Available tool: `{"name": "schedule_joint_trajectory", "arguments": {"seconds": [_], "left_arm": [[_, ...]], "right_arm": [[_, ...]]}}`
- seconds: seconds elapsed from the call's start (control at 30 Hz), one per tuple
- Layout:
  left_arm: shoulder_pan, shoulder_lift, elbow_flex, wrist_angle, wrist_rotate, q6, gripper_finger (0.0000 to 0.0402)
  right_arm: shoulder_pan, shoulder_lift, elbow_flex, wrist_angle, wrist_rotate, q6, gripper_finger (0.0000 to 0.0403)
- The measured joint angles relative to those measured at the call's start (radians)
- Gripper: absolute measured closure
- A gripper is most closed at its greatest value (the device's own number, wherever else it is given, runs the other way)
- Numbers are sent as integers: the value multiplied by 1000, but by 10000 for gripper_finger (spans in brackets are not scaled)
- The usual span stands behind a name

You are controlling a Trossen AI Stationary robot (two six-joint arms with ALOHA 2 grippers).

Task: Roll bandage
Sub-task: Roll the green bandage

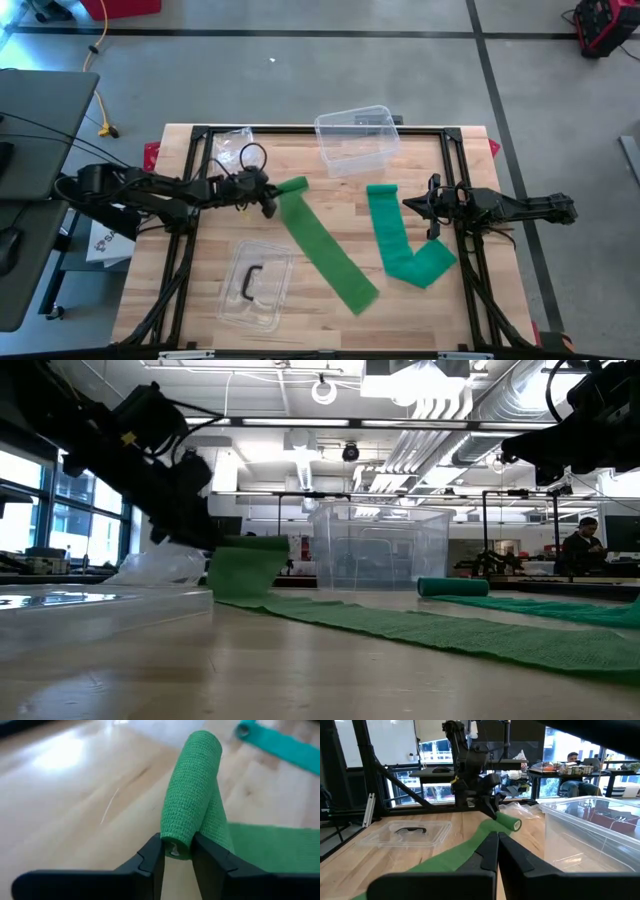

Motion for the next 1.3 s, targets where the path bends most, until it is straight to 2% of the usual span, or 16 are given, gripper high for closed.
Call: {"name": "schedule_joint_trajectory", "arguments": {"seconds": [0.13, 0.33, 0.57, 0.73, 0.8, 0.93, 1.03, 1.1, 1.2, 1.3], "left_arm": [[-3, -20, 50, 0, 51, 98, 323], [-56, -70, 149, -43, 71, 260, 323], [-132, -119, 298, -207, -6, 437, 323], [-176, -124, 359, -228, -9, 575, 323], [-192, -124, 379, -227, -10, 604, 323], [-217, -122, 399, -218, -10, 623, 323], [-236, -122, 400, -203, -10, 624, 323], [-252, -122, 400, -203, -10, 621, 323], [-280, -122, 400, -196, -10, 606, 323], [-309, -122, 400, -177, -11, 577, 323]], "right_arm": [[0, 0, 0, 0, 0, 0, 403], [0, 0, 0, 0, 0, 0, 403], [0, 0, 0, 0, 0, 0, 403], [0, 0, 0, 11, 2, 16, 403], [0, 0, 0, 55, 8, 115, 403], [-2, 0, 0, 178, 126, 258, 403], [-3, 0, 1, 259, 135, 456, 403], [-7, 6, 2, 294, 102, 541, 403], [1, 46, 2, 392, -7, 611, 403], [44, 160, 8, 606, -35, 554, 403]]}}
